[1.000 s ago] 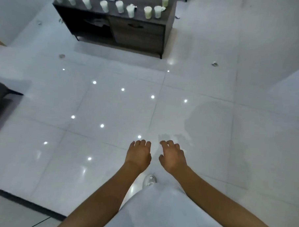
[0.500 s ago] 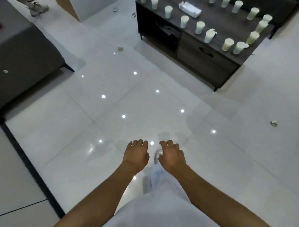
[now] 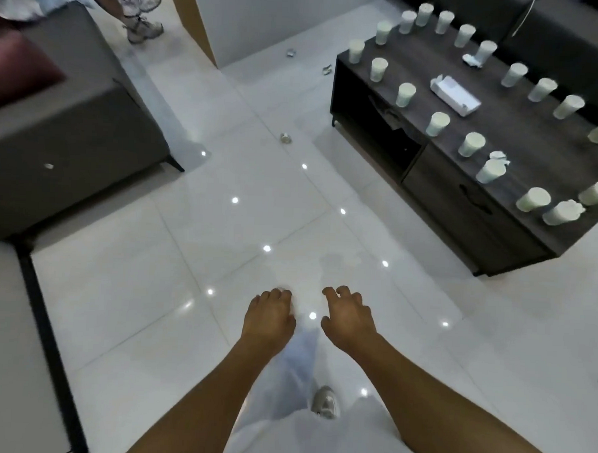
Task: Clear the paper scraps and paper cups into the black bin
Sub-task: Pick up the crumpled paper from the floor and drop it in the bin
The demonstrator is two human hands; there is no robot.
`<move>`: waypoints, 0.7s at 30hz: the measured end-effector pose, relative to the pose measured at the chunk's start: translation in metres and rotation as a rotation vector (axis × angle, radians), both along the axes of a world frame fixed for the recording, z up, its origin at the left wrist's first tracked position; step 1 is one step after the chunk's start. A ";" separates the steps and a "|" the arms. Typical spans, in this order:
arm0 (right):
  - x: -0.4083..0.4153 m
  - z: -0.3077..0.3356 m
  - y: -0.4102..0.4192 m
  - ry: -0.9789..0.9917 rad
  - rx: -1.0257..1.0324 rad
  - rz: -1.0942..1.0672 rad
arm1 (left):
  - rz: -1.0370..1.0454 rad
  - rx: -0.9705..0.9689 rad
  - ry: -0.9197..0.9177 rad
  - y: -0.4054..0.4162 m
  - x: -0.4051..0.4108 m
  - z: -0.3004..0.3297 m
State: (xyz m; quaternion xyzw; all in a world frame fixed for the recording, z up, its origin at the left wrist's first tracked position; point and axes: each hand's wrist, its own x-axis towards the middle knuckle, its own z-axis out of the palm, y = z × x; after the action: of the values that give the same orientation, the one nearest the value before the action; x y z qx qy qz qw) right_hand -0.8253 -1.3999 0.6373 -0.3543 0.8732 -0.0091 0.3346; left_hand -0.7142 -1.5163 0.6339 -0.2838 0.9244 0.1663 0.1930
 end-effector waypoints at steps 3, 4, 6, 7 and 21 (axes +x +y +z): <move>-0.039 -0.006 -0.064 -0.007 -0.011 -0.002 | 0.010 -0.013 -0.009 -0.066 -0.037 -0.004; -0.053 -0.008 -0.089 -0.013 -0.015 -0.003 | 0.018 -0.022 -0.006 -0.091 -0.051 -0.006; -0.081 -0.006 -0.140 -0.026 -0.023 -0.014 | 0.036 -0.024 0.003 -0.142 -0.079 -0.006; -0.094 -0.004 -0.164 -0.035 -0.027 -0.023 | 0.044 -0.012 0.004 -0.166 -0.092 -0.004; -0.276 -0.011 -0.421 -0.055 -0.056 0.007 | 0.041 -0.008 -0.029 -0.421 -0.269 -0.009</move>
State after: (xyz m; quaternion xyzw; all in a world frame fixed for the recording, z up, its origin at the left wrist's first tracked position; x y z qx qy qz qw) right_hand -1.1016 -1.8204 0.6261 -0.3661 0.8619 -0.0418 0.3483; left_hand -0.9828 -1.9375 0.6246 -0.3059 0.9162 0.1621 0.2019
